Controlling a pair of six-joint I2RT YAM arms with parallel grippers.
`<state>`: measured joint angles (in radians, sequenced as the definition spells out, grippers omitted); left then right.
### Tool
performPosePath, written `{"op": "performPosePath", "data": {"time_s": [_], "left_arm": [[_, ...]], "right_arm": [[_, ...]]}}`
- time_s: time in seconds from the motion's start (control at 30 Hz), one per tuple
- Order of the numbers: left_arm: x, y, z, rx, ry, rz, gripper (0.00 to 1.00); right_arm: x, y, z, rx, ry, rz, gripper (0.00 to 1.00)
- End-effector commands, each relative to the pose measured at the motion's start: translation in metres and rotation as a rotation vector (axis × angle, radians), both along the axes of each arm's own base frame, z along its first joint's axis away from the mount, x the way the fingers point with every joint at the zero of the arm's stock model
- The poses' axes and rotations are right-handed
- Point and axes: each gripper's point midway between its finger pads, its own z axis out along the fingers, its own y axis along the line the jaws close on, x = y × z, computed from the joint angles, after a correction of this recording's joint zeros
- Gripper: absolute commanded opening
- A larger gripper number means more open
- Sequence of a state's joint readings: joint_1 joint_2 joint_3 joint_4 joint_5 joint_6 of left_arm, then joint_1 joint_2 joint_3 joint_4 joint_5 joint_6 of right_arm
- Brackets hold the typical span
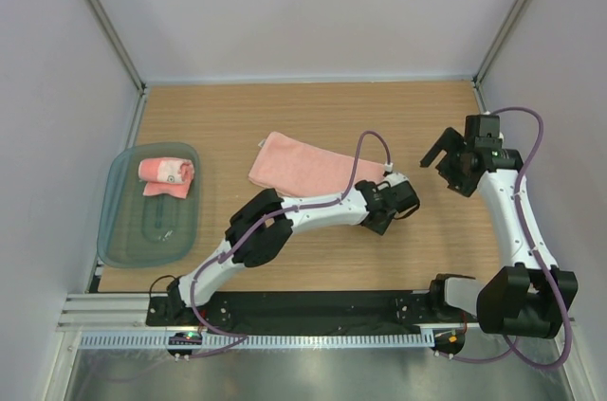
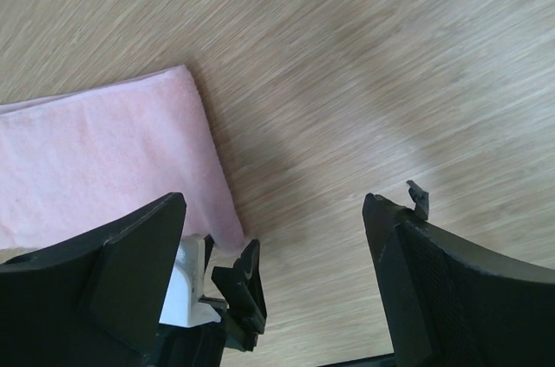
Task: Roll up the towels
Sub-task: Roll the towel
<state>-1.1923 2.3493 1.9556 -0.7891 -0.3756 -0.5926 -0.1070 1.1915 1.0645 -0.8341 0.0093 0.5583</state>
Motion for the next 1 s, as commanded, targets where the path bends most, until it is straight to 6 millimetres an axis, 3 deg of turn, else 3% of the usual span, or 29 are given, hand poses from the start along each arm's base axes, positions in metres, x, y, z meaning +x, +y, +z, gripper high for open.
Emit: {"op": "performPosePath", "data": {"time_s": [0.0, 0.07, 0.2, 0.33, 0.37, 0.5, 0.67, 0.8, 0.87, 0.97], "left_arm": [[0.007, 0.005, -0.015, 0.007, -0.007, 0.010, 0.48], [0.011, 0.007, -0.016, 0.006, -0.009, 0.018, 0.43], [0.019, 0.011, -0.018, 0.005, -0.012, 0.027, 0.23], [0.022, 0.020, -0.011, 0.015, -0.031, 0.030, 0.10], [0.022, 0.023, -0.008, 0.015, -0.035, 0.031, 0.05], [0.018, 0.034, 0.012, -0.025, -0.055, 0.045, 0.00], [0.008, 0.049, 0.019, -0.049, -0.037, 0.071, 0.00], [0.003, 0.047, 0.028, -0.087, -0.020, 0.075, 0.00], [0.002, 0.047, 0.032, -0.100, -0.015, 0.077, 0.00], [0.000, 0.046, 0.040, -0.120, -0.015, 0.078, 0.00]], "right_arm": [[0.007, 0.016, 0.005, 0.072, -0.051, 0.068, 0.91], [0.007, 0.020, 0.001, 0.092, -0.052, 0.080, 0.90], [0.007, 0.030, -0.006, 0.137, -0.052, 0.115, 0.89], [0.009, 0.050, -0.022, 0.238, -0.046, 0.185, 0.89], [0.008, 0.064, -0.025, 0.314, -0.037, 0.229, 0.89], [0.002, 0.086, -0.056, 0.424, 0.049, 0.268, 0.88], [0.000, 0.102, -0.084, 0.473, 0.098, 0.276, 0.88], [0.006, 0.123, -0.093, 0.538, 0.105, 0.288, 0.88], [0.006, 0.145, -0.099, 0.553, 0.104, 0.343, 0.89], [0.012, 0.155, -0.106, 0.556, 0.110, 0.348, 0.88]]}}
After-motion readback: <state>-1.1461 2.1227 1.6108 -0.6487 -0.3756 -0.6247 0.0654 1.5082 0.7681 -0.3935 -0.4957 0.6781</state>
